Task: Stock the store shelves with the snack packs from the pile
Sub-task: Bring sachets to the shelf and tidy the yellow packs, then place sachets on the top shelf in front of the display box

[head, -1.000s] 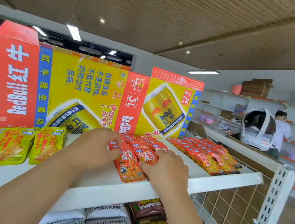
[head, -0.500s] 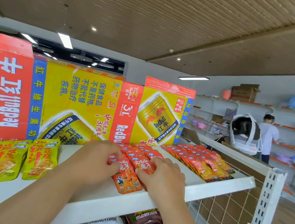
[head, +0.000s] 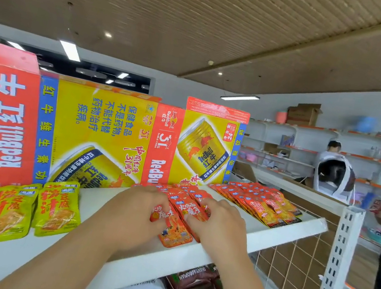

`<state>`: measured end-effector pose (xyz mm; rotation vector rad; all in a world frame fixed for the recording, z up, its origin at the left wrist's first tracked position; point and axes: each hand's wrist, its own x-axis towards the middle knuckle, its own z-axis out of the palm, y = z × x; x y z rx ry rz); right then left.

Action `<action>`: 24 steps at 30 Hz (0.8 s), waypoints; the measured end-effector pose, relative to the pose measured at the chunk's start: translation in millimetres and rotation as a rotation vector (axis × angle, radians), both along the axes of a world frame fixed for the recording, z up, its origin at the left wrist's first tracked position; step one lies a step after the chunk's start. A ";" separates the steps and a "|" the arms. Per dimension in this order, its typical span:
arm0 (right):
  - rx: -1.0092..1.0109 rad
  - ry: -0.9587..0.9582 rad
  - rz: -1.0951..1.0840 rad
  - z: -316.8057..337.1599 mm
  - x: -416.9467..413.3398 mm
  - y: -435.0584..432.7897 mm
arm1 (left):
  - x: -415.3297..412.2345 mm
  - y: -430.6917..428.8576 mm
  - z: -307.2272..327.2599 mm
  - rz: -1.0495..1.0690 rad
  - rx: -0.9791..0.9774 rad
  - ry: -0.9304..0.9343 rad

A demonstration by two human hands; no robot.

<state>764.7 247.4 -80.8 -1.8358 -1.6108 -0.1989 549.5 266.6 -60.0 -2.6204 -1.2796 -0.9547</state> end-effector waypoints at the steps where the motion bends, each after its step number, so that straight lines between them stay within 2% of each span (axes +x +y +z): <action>1: 0.003 -0.001 0.006 0.0 0.1 0.2 | -1.0 -2.3 0.2 0.013 0.006 0.018; 8: 0.066 -0.002 0.065 -2.4 3.9 0.0 | 6.4 -26.0 5.9 0.174 0.245 0.325; 11: 0.098 -0.001 0.113 -2.8 6.7 -0.3 | 2.5 -36.7 6.0 0.243 0.290 0.230; 18: 0.110 0.086 0.281 3.6 13.5 -2.6 | -15.6 -87.3 -9.2 0.417 0.249 0.046; 22: 0.193 0.182 0.512 25.6 -25.9 -18.0 | -46.3 -136.1 -1.7 0.543 0.250 -0.102; 24: 0.202 0.197 0.674 42.3 -65.2 -34.2 | -70.8 -164.5 10.5 0.638 0.267 -0.120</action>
